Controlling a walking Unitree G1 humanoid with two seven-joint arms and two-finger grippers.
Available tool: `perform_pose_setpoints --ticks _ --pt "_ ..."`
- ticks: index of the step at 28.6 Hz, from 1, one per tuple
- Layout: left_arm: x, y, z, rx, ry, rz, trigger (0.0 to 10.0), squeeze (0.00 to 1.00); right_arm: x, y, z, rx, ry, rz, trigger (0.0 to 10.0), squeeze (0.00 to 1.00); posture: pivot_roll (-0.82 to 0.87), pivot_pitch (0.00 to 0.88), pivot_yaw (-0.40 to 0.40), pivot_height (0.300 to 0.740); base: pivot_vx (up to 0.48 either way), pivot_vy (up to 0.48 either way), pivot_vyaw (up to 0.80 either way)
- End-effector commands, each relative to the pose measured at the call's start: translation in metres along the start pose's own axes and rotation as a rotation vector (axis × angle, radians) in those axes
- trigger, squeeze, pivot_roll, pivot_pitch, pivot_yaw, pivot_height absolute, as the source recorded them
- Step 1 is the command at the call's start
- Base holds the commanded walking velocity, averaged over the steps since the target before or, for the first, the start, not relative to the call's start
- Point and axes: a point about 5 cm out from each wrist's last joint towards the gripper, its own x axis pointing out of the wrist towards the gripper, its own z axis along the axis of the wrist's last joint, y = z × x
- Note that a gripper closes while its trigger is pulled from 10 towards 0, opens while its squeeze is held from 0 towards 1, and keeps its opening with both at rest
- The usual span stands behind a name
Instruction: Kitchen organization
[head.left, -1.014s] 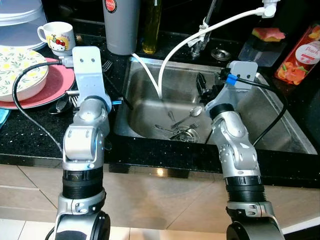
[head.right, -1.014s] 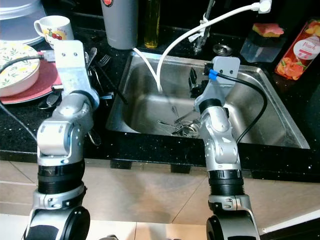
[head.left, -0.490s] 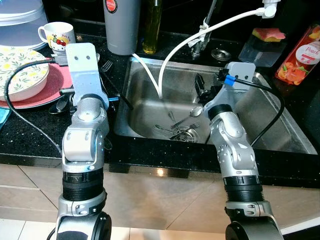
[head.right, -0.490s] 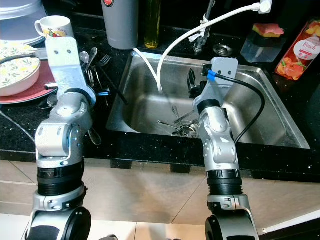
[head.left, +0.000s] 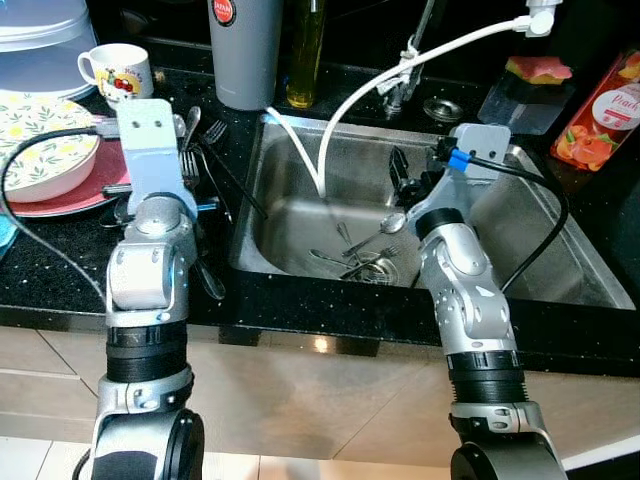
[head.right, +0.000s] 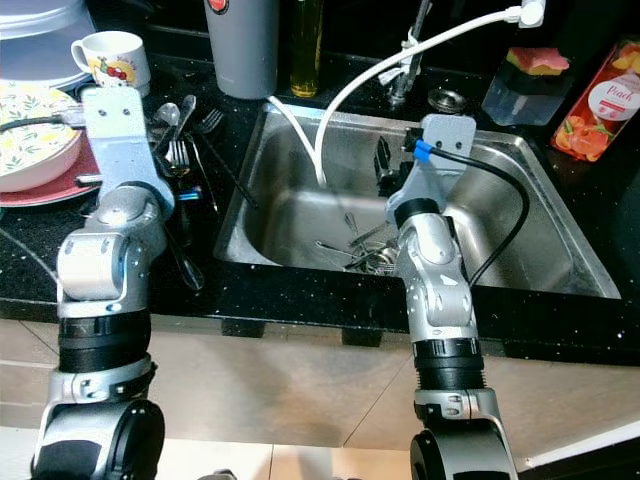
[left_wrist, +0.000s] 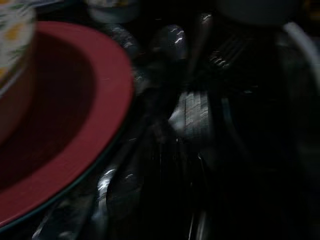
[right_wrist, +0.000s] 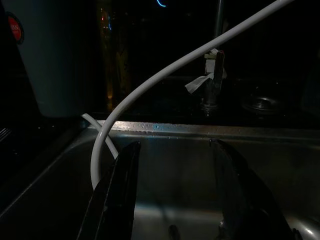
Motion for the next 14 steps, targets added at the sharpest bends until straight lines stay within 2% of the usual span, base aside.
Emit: perform_pose_setpoints --ticks 1,3,6,8,11,13,14 --pt "0.002 -0.01 0.01 -0.059 -0.037 -0.053 10.0 0.0 -0.001 -0.003 -0.001 0.005 0.004 -0.013 10.0 0.0 0.24 0.089 -0.095 0.74 0.0 0.0 0.0" --pt "0.003 -0.017 0.024 -0.099 -0.084 -0.08 10.0 0.0 -0.001 -0.003 -0.001 0.004 0.004 -0.012 10.0 0.0 0.24 0.089 -0.094 0.74 0.0 0.0 0.0" --pt "0.003 -0.025 0.035 -0.088 -0.128 -0.106 10.0 0.0 -0.001 -0.003 -0.001 0.005 0.003 -0.011 10.0 0.0 0.24 0.088 -0.094 0.74 0.0 0.0 0.0" --pt "0.004 -0.029 0.036 -0.088 -0.126 -0.131 10.0 0.0 -0.001 -0.002 -0.001 0.006 0.004 -0.012 10.0 0.0 0.24 0.091 -0.093 0.74 0.0 0.0 0.0" --pt "0.007 -0.039 0.031 -0.09 -0.077 -0.191 10.0 0.0 -0.001 -0.002 -0.002 0.006 0.005 -0.013 10.0 0.0 0.24 0.091 -0.092 0.74 0.0 0.0 0.0" --pt "0.009 -0.052 0.022 -0.11 0.002 -0.265 10.0 0.0 -0.001 -0.002 -0.002 0.007 0.005 -0.013 10.0 0.0 0.24 0.09 -0.09 0.74 0.0 0.0 0.0" --pt "0.009 -0.052 0.022 -0.11 0.002 -0.265 10.0 0.0 -0.001 -0.002 -0.002 0.007 0.005 -0.013 10.0 0.0 0.24 0.09 -0.09 0.74 0.0 0.0 0.0"
